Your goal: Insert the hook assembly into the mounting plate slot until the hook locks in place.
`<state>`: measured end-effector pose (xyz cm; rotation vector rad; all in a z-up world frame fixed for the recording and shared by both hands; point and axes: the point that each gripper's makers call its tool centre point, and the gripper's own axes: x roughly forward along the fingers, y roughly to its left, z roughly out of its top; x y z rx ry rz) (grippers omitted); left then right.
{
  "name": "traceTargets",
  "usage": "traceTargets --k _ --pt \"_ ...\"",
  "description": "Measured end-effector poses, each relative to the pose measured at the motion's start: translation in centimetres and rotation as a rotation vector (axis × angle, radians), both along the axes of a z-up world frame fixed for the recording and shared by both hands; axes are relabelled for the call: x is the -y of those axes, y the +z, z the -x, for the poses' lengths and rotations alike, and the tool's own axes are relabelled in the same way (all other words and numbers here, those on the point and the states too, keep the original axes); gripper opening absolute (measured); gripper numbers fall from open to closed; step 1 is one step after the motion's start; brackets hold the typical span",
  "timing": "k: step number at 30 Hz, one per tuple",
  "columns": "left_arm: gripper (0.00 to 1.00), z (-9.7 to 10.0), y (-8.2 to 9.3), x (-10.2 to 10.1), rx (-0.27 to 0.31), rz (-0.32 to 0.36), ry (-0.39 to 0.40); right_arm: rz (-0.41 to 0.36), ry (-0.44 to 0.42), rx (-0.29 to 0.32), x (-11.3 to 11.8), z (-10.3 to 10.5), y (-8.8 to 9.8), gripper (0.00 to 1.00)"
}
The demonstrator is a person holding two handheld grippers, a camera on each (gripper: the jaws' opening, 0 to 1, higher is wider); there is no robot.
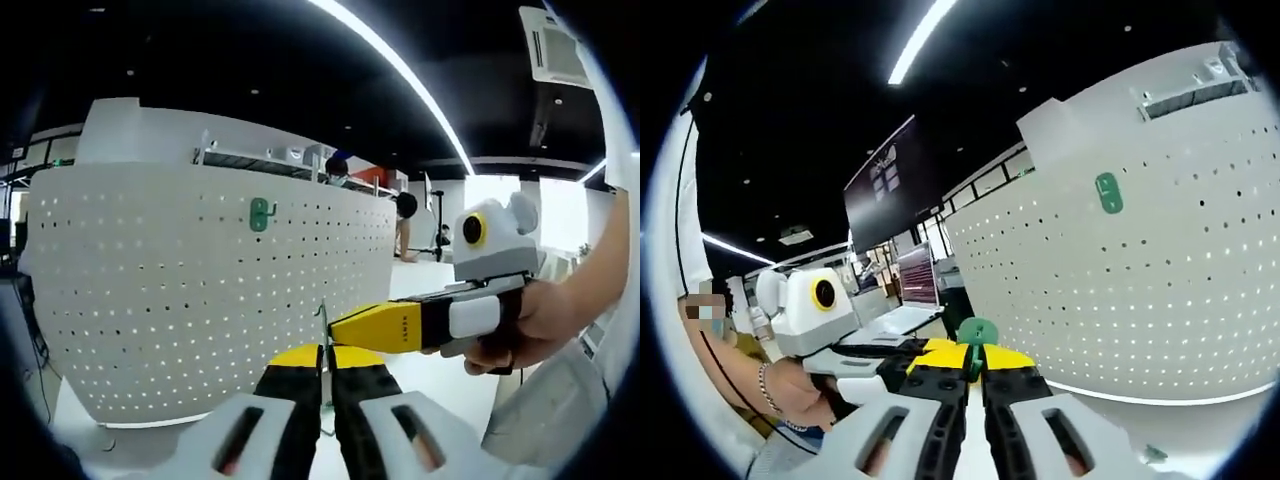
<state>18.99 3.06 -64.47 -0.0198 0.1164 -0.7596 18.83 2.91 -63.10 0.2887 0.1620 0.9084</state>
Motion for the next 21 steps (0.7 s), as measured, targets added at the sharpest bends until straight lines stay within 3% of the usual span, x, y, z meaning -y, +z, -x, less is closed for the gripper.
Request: traceTargets --k 2,3,5,13,21 --pt "0.01 0.11 -0.14 0.12 -0.002 -0.005 -0.003 0.012 -0.001 -0.027 0.07 0.07 -0.16 0.01" --pt "0.01 0.19 -0.30 0.19 -0.010 -0.004 -0.004 0.006 -0.005 -0.088 0.13 0.14 -0.53 0.00" --pt "0.01 0.11 -0.18 0.17 -0.007 0.018 0.004 0.016 -0.012 -0.037 0.07 0.09 -0.08 0.00" --pt "0.01 0.10 -0.14 0.16 -0.012 0.016 -0.004 -0.019 -0.030 -0.083 0.17 0.00 -0.13 0.00" --pt "0.01 0.17 -0.19 0.19 -0.015 0.018 -0.002 -0.001 -0.030 -0.072 0.14 0.11 -0.20 0.00"
